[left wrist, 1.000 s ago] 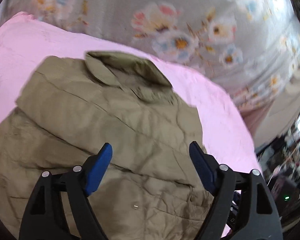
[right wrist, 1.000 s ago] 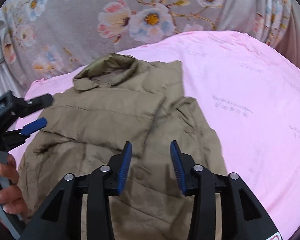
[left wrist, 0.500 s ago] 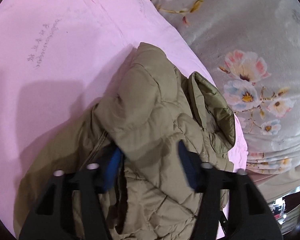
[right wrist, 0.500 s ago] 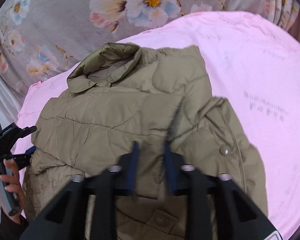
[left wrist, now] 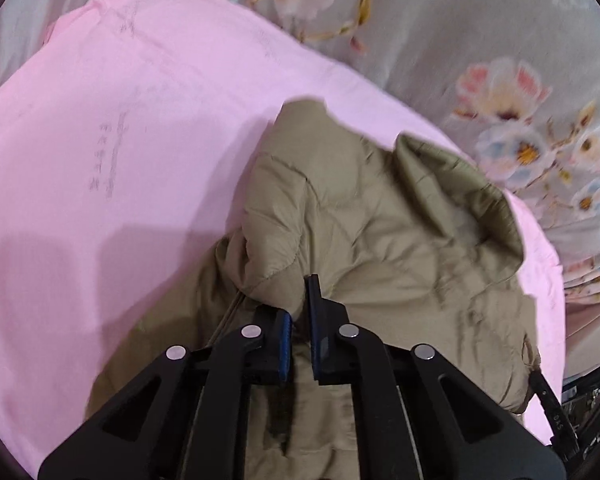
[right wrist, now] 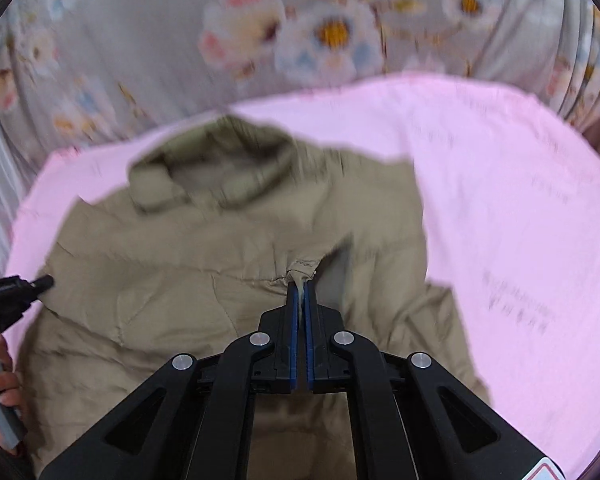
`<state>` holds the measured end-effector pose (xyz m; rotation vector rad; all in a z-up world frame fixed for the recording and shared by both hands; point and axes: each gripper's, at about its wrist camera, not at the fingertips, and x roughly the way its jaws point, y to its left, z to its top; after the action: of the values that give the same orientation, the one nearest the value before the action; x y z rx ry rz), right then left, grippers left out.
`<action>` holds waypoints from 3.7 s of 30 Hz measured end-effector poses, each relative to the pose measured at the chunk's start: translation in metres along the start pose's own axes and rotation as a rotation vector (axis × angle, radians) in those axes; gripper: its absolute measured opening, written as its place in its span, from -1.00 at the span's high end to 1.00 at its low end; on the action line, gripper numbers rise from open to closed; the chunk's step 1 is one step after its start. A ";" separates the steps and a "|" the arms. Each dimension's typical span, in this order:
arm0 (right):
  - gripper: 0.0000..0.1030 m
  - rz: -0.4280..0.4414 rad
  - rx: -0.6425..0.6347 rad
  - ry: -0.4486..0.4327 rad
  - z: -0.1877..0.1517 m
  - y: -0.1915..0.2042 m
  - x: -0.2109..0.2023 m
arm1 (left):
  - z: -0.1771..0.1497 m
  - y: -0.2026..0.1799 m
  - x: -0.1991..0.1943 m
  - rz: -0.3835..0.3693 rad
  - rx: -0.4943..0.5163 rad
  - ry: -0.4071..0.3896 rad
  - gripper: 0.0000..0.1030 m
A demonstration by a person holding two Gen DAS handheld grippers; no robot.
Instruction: Fold large clothes
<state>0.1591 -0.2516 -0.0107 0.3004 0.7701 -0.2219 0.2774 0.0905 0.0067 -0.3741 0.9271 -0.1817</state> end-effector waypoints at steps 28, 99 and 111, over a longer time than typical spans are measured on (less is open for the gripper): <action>0.79 0.082 -0.141 0.058 0.007 0.065 0.029 | -0.040 -0.081 0.046 0.127 0.360 -0.079 0.25; 0.71 0.249 0.181 -0.080 0.180 0.008 0.109 | 0.182 -0.124 0.114 -0.040 0.197 -0.030 0.64; 0.94 0.103 -0.133 0.074 0.123 0.022 0.157 | 0.106 -0.120 0.166 -0.003 0.391 0.168 0.86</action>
<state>0.3553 -0.2872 -0.0345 0.2219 0.8360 -0.0625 0.4622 -0.0469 -0.0125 0.0024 1.0308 -0.3945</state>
